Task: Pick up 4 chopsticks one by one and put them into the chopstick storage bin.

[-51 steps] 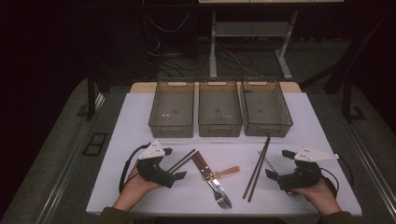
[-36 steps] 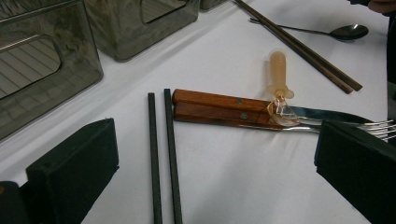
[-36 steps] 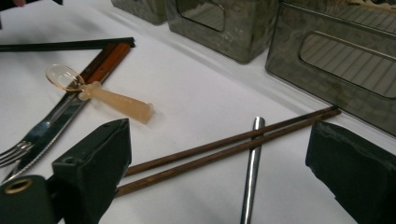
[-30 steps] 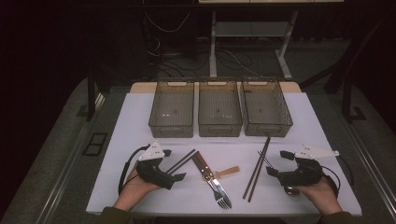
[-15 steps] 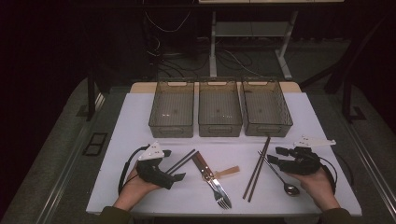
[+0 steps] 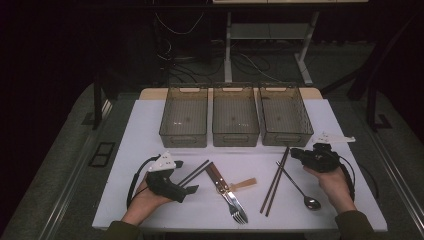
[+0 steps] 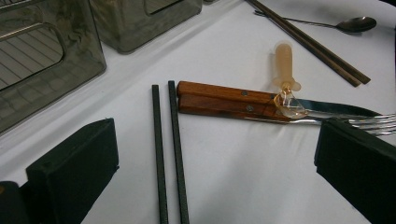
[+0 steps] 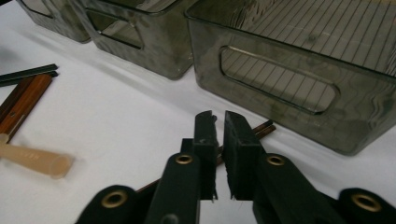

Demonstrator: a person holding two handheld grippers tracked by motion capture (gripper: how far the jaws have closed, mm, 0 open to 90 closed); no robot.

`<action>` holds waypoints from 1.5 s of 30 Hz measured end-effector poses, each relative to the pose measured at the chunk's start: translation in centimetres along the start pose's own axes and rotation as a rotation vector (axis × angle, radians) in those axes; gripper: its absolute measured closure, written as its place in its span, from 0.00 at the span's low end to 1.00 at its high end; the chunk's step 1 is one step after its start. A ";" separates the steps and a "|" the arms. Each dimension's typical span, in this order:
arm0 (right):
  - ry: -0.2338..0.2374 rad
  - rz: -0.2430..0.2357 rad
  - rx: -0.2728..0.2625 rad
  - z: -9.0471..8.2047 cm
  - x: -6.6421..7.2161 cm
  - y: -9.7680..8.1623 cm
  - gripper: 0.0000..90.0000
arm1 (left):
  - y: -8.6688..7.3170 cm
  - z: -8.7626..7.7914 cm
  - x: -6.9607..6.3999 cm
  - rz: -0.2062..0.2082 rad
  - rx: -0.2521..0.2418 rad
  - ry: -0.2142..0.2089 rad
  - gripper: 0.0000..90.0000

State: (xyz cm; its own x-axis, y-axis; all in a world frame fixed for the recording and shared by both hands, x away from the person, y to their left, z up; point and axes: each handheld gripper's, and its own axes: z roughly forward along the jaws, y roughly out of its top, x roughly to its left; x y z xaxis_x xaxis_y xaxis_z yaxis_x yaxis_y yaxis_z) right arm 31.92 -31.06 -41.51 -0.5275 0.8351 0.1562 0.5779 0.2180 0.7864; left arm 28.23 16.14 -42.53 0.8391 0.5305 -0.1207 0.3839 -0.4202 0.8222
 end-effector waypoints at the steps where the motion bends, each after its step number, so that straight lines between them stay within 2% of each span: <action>1: 0.000 0.000 0.000 0.0 0.0 0.0 0.97 | 0.0 0.0 0.0 0.000 0.000 0.000 0.00; 4: -0.008 0.005 0.011 0.6 -0.5 0.3 1.00 | 0.0 0.0 0.0 -0.005 -0.005 0.002 0.00; 12: -0.074 0.009 0.068 2.8 -1.8 0.4 1.00 | 0.0 0.0 0.0 -0.005 -0.009 0.004 0.00; 24: -0.107 0.026 0.113 4.3 -2.7 -0.1 1.00 | -0.1 0.0 0.0 -0.002 -0.007 0.006 0.00; 29: -0.099 0.036 0.125 4.5 -2.8 -0.3 1.00 | -0.1 0.1 0.0 -0.002 -0.004 0.006 0.00; 30: -0.103 0.024 0.122 4.6 -2.8 -0.3 1.00 | -0.1 0.1 0.0 -0.003 -0.003 0.005 0.00; 45: -0.084 0.016 0.134 5.0 -2.3 -0.3 1.00 | -0.1 0.1 0.0 0.001 0.004 0.001 0.00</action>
State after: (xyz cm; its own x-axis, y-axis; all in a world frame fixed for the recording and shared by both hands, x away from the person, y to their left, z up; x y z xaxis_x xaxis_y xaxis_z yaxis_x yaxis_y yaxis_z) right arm 36.07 -30.50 -45.14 -0.4671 0.8769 0.1131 0.6667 0.2653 0.6965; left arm 28.21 16.07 -42.70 0.8391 0.5308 -0.1189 0.3844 -0.4239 0.8201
